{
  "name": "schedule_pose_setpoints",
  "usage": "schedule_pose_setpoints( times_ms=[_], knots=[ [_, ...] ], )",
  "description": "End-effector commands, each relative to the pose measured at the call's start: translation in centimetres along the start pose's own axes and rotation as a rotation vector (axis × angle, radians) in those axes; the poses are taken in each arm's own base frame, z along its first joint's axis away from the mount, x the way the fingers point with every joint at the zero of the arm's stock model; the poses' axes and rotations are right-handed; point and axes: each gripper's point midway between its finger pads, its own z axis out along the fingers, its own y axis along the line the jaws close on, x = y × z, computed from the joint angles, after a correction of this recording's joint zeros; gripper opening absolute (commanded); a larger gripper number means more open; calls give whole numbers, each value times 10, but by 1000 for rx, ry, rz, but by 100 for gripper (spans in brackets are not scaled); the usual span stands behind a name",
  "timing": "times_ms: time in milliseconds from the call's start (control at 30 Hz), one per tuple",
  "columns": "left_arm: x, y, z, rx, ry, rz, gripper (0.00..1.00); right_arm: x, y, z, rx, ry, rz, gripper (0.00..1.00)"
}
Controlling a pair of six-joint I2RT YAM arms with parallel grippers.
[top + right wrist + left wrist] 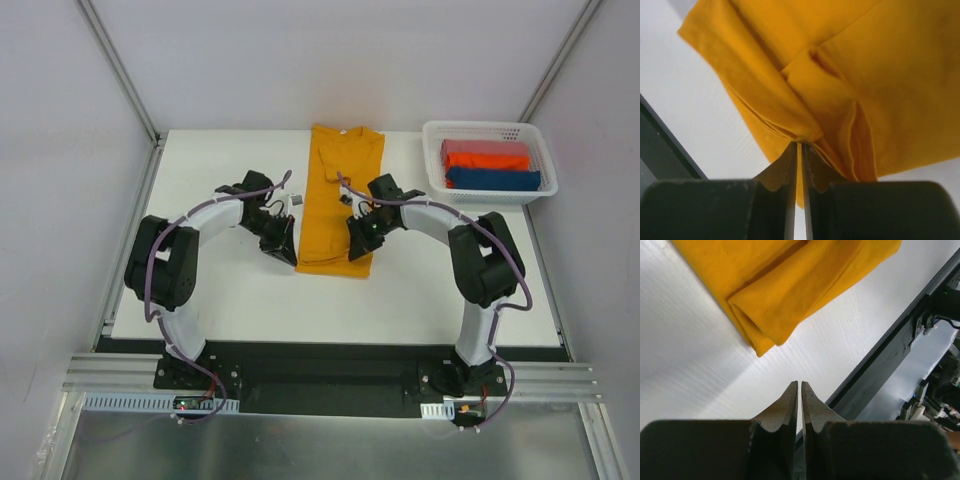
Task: Roll the t-shirts
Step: Roll the T-shirt to the center of the board.
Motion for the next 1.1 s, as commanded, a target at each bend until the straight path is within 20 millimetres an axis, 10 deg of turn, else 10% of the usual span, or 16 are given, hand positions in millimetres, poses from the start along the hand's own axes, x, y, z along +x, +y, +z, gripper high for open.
schedule_pose_setpoints(
  times_ms=[0, 167, 533, 1067],
  knots=[
    [4, -8, -26, -49, -76, 163, 9, -60, -24, -17, 49, -145, 18, 10],
    [-3, -11, -23, -126, -69, 422, 22, -87, -44, -40, 122, -224, 31, 12],
    [-22, -37, 16, -244, -26, 1277, 49, -55, -27, -93, 163, -292, 91, 50],
    [3, 12, 59, -250, 199, 1544, 49, -17, -82, -181, 309, -436, 270, 66]
  ],
)
